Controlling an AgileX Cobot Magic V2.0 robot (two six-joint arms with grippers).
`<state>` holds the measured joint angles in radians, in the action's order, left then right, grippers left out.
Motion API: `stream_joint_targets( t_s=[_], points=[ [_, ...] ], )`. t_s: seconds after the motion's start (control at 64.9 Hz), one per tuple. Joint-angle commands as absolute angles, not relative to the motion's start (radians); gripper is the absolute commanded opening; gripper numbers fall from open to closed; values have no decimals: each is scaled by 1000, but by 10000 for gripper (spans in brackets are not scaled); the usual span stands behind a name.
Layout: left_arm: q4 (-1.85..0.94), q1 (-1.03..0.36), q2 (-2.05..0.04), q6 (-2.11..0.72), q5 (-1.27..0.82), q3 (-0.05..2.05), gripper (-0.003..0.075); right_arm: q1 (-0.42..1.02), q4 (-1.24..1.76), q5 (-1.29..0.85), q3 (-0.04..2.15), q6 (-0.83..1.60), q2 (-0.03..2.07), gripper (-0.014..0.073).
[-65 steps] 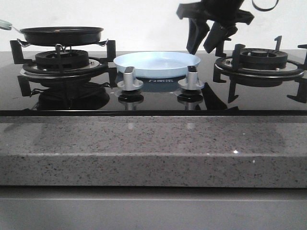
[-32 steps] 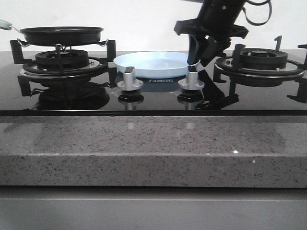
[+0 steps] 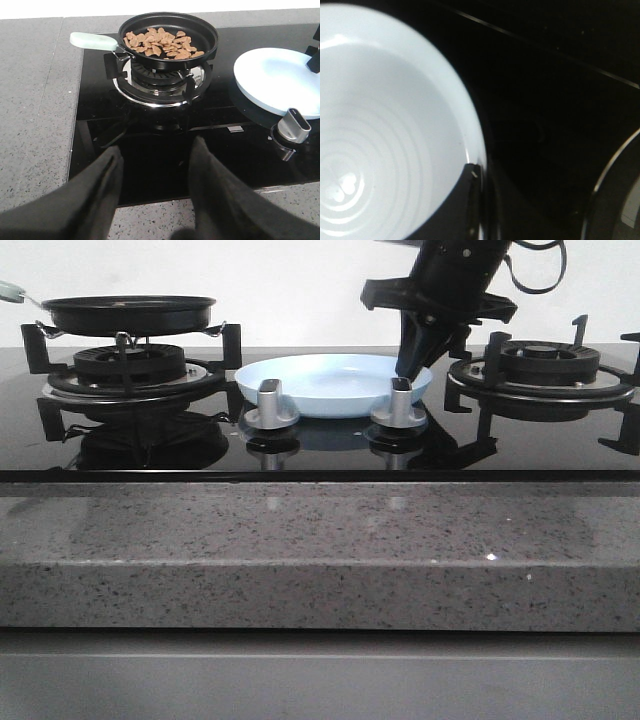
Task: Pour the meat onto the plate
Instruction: 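Grip the plate rim, lift and slide it onto the burner grate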
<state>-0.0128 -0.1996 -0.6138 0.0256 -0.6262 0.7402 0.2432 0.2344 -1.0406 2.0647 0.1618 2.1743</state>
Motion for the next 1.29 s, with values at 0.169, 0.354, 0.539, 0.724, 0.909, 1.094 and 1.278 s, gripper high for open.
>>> stream_joint_targets(
  t_s=[0.169,0.354,0.539,0.724,0.909,1.094,1.278],
  points=[
    [-21,-206,-621,24,-554,775,310,241,215,-1007,2091,134,2111,-117],
    [-21,-206,-621,24,-554,775,310,241,216,-961,2091,102,2056,-117],
    [-21,-206,-621,24,-554,775,310,241,225,-978,2080,89,1954,-118],
    [-21,-206,-621,24,-554,775,310,261,286,-909,1871,104,1782,-119],
    [-21,-206,-621,24,-554,775,310,317,309,-760,1557,136,1594,-119],
    [-21,-206,-621,24,-554,775,310,350,323,-657,1367,137,1505,-119],
    [-21,-206,-621,24,-554,775,310,350,334,-633,1297,137,1519,-119]
  ],
)
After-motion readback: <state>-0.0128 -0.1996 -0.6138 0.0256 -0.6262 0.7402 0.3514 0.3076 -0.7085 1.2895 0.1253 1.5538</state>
